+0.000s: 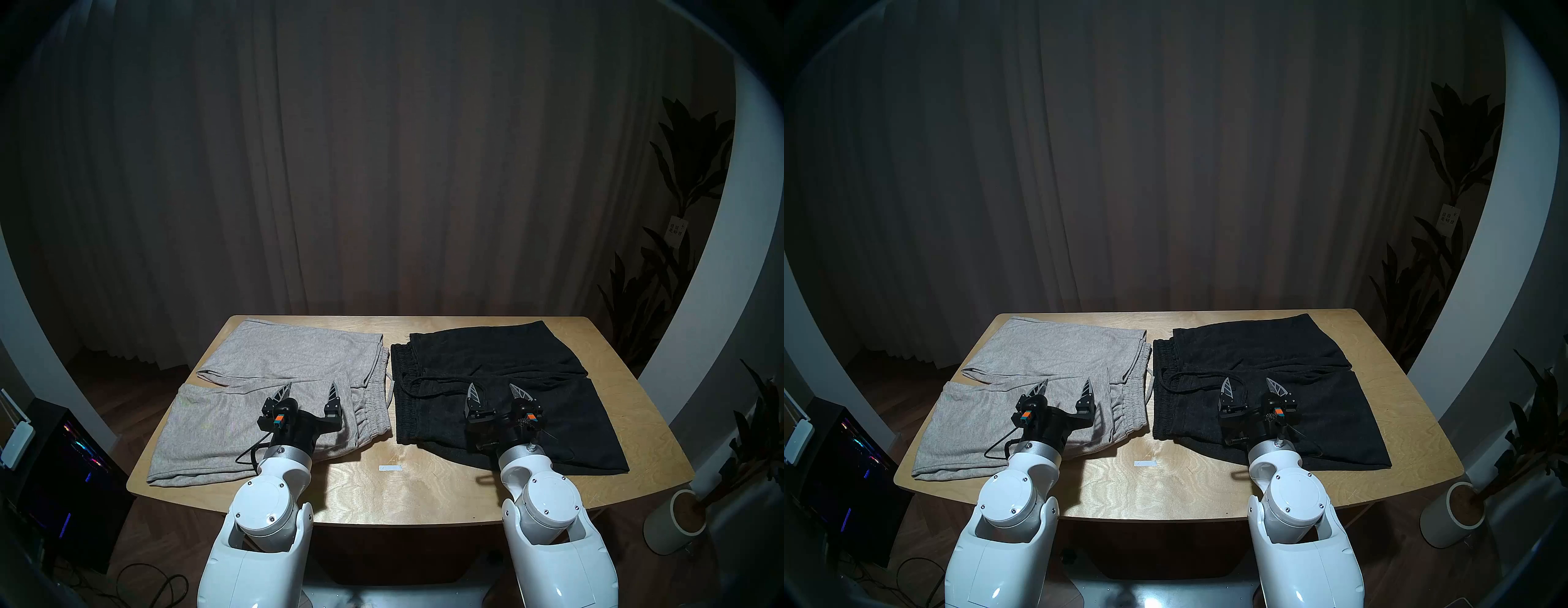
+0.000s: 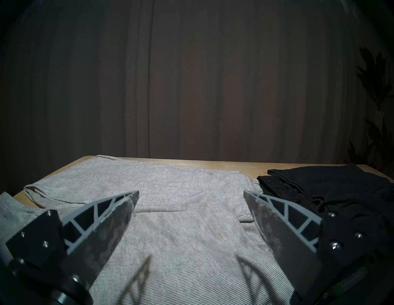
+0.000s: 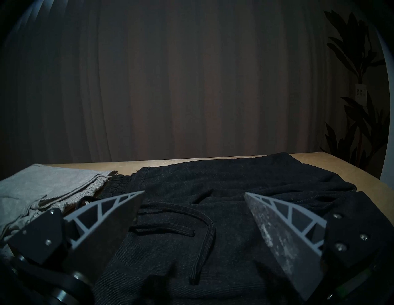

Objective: Fold pants twice and stack them

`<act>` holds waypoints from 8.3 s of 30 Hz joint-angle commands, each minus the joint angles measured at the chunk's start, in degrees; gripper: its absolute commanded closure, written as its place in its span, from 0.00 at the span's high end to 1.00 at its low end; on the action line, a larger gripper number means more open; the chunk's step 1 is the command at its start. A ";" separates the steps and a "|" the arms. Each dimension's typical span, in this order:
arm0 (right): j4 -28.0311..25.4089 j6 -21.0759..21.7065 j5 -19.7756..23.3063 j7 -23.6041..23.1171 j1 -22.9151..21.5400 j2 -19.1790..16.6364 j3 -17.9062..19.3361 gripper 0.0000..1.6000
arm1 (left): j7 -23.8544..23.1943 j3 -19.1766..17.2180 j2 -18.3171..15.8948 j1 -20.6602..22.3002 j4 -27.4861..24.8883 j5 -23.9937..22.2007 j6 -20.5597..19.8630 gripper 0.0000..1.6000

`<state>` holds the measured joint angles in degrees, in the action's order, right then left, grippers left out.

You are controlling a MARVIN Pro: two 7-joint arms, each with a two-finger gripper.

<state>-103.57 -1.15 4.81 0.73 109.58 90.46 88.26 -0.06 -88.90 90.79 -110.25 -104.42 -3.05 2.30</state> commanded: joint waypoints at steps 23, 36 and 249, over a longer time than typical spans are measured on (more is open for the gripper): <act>-14.82 21.53 41.66 11.73 -1.30 0.40 -2.21 1.00 | -2.48 -7.95 4.08 -3.99 -17.62 -31.40 -12.14 1.00; -21.91 33.27 56.91 25.47 -0.75 1.51 0.28 1.00 | -2.85 -10.91 4.62 -8.08 -24.48 -41.41 -23.39 1.00; 0.74 -11.25 101.35 49.50 -22.34 -11.13 -39.04 1.00 | 12.31 -33.67 4.72 -6.99 -4.16 -77.23 -25.78 1.00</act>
<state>-102.15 -12.50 105.64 49.62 86.19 80.29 48.88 13.77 -125.47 94.16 -117.42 -107.48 -78.64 -21.38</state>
